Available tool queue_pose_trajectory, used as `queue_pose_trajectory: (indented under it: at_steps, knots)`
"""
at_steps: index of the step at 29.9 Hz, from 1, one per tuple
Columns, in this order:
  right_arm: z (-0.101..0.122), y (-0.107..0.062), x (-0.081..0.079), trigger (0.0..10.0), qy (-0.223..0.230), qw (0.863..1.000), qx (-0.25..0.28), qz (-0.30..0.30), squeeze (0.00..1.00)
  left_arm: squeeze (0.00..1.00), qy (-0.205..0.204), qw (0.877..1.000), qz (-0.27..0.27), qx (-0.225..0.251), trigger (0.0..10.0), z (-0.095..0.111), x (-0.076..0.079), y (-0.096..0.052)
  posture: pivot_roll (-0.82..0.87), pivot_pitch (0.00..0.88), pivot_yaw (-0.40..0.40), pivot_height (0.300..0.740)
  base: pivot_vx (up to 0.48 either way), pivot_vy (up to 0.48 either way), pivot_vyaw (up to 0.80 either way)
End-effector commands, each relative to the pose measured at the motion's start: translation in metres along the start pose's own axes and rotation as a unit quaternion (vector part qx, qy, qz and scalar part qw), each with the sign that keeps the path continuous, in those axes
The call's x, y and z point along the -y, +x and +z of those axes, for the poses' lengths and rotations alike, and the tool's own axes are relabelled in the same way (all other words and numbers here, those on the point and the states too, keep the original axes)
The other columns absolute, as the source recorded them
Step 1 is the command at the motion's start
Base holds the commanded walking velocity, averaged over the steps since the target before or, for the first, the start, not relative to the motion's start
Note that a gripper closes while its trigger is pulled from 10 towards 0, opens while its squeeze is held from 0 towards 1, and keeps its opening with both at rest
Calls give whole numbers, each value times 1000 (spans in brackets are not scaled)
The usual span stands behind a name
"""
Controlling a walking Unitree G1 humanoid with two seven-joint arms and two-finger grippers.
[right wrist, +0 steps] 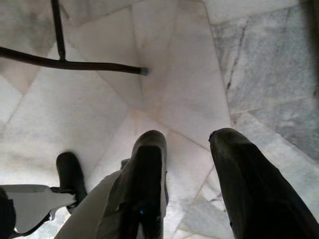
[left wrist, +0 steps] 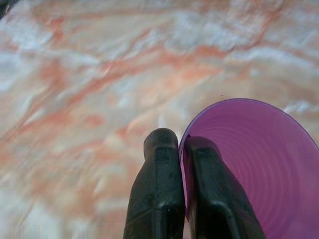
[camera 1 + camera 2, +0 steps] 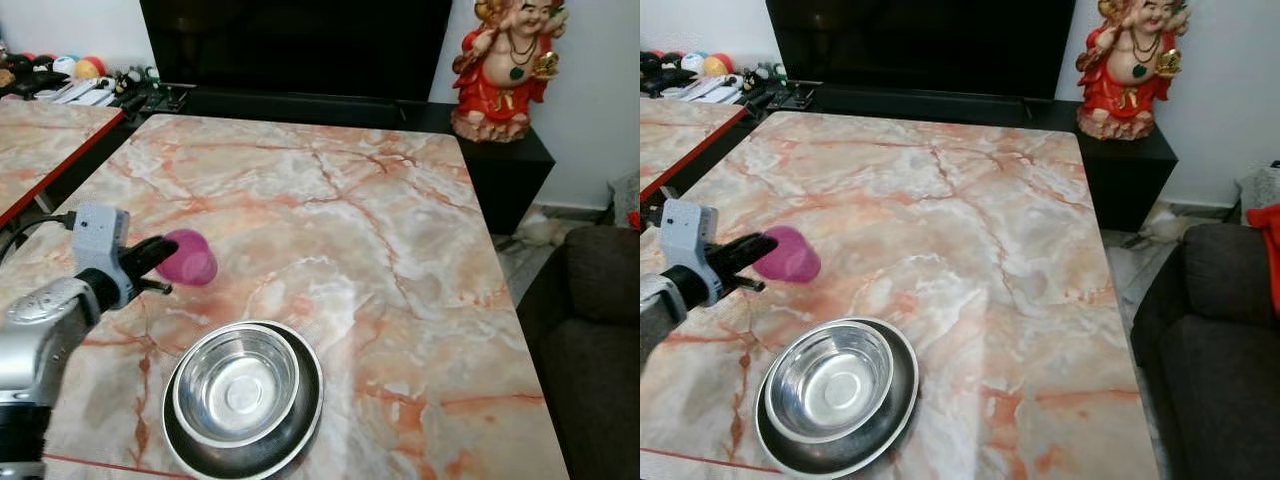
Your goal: Setting the table
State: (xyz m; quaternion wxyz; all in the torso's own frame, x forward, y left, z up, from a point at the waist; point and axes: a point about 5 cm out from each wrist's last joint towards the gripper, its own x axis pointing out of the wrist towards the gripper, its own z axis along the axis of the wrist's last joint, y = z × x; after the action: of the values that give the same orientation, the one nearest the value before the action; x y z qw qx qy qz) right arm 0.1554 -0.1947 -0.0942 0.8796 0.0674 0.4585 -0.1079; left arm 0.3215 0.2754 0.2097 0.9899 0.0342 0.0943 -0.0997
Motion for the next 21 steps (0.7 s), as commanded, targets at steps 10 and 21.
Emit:
queue_pose_trajectory:
  at_steps: [10, 21]
  knots:
    - [-8, -2, 3, 10000, -1, 1000, -15, -4, 0, 0, -55, 996, -10, -68, 10000, -3, -1, -4, 35, 89, 9, 740, 0, 0, 0]
    - [-10, -2, 3, 10000, -2, 1000, -17, -3, 0, 0, -65, 992, -21, -106, 10000, -13, 4, -6, 35, 80, 16, 740, 0, 0, 0]
